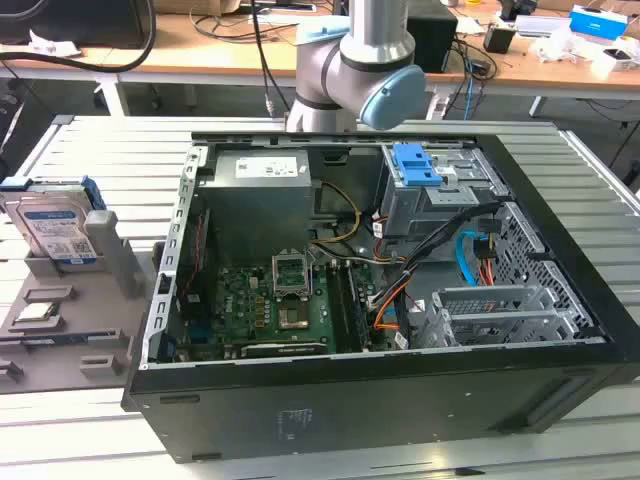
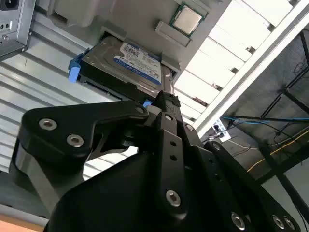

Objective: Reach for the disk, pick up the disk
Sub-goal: 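Pick up the disk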

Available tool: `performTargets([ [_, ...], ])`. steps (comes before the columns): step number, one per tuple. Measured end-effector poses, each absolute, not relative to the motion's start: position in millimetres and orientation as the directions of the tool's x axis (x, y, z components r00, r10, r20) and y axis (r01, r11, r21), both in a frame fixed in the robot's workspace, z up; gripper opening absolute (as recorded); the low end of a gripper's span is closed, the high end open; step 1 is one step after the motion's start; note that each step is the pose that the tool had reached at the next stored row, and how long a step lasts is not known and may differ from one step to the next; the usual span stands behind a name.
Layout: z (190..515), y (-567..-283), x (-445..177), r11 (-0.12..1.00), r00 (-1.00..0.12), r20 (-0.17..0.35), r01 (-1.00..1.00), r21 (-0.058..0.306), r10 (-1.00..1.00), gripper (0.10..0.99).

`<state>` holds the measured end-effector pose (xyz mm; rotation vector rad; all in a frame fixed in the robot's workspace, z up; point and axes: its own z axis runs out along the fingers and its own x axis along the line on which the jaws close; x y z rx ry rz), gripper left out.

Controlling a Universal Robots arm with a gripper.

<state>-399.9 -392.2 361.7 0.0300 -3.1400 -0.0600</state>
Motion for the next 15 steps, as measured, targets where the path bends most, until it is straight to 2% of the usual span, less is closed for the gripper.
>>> performTargets([
  [15, 361.7, -392.2, -399.9, 0.948, -0.949, 0.000, -0.316, 0.038, -0.316, 0.106],
])
